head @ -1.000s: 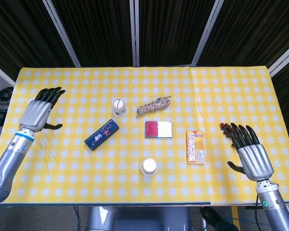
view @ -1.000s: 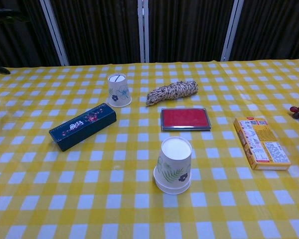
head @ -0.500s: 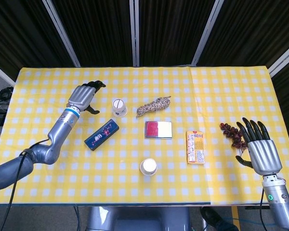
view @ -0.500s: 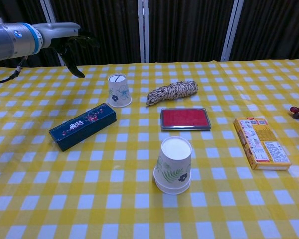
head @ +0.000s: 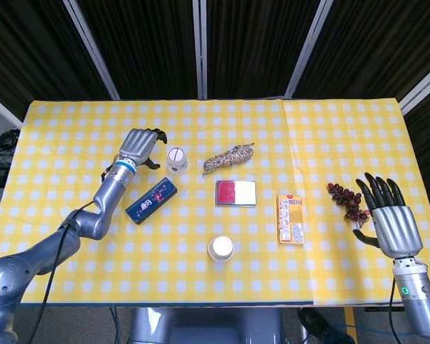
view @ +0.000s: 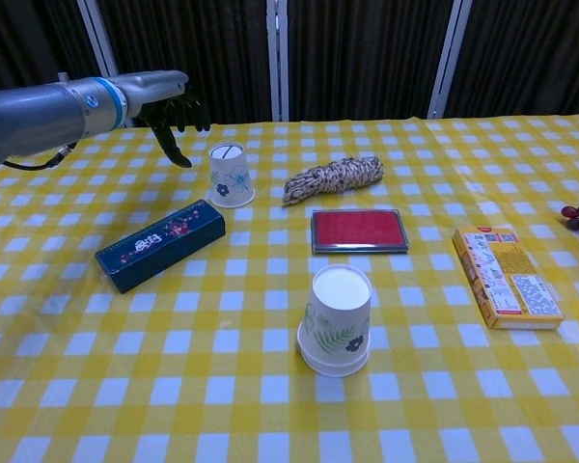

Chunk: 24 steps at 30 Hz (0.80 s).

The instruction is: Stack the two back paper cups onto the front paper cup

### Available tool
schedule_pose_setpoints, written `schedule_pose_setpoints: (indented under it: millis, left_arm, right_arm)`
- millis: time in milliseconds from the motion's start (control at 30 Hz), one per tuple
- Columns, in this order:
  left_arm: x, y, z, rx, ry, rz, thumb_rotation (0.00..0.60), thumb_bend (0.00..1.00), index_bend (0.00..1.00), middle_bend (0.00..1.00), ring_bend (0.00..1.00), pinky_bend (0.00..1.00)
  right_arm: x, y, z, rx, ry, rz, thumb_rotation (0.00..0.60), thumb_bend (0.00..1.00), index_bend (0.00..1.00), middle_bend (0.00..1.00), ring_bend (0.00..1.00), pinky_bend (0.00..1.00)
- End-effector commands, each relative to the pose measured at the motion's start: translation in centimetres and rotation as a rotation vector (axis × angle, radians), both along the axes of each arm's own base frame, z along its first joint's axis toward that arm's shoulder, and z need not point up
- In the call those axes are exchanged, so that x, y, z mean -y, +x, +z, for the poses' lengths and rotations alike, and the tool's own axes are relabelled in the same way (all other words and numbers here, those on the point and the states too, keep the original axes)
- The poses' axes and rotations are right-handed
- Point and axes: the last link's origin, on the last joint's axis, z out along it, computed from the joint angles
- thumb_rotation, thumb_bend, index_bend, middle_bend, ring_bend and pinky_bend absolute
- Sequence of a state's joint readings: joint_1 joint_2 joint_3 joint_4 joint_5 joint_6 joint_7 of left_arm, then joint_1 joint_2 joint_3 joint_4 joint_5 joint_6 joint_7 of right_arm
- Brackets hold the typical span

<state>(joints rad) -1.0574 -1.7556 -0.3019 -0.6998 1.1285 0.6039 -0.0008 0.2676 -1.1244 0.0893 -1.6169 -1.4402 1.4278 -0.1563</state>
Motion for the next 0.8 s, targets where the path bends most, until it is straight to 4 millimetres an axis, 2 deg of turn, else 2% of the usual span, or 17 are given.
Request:
schedule_pose_setpoints:
  millis: [33,200,467,567,633,800]
  left_arm:
    - [-0.2,1.0,-1.5,0.038,0.016,-0.034,0.600,0.10,0.35,0.28,0.33,0.39]
    - [-0.6,1.6,-2.4,0.042,-0.018,-0.028,0.600,0.10,0.32,0.22,0.28,0.36]
    - [-0.6,3.4,-3.9,0.057,-0.065,-0.050,0.600,0.11,0.32,0.22,0.28,0.36]
    - [-0.7,3.6,-4.2,0.057,-0.070,-0.039,0.600,0.16,0.34,0.26,0.30,0.37]
    - [-0.9,3.7,-4.3,0.055,-0.080,-0.023,0.600,0.20,0.38,0.31,0.34,0.42]
    - [-1.1,3.6,-4.4,0.025,-0.091,-0.010,0.600,0.23,0.47,0.41,0.43,0.53]
  right_arm:
    - [0.0,0.0,0.0,0.002,-0.002,-0.001,0.600,0.00,0.00,0.00,0.00,0.00]
    - [0.0,-0.1,0.1,0.003,-0.003,-0.002,0.600,0.00,0.00,0.00,0.00,0.00]
    - [0.1,-0.2,0.3,0.007,-0.010,-0.004,0.600,0.00,0.00,0.00,0.00,0.00]
    - [0.1,-0.3,0.4,0.008,-0.012,-0.007,0.600,0.00,0.00,0.00,0.00,0.00]
    - [0.1,-0.3,0.4,0.009,-0.013,-0.009,0.600,0.00,0.00,0.00,0.00,0.00]
    - [0.1,-0.3,0.5,0.010,-0.018,-0.009,0.600,0.00,0.00,0.00,0.00,0.00]
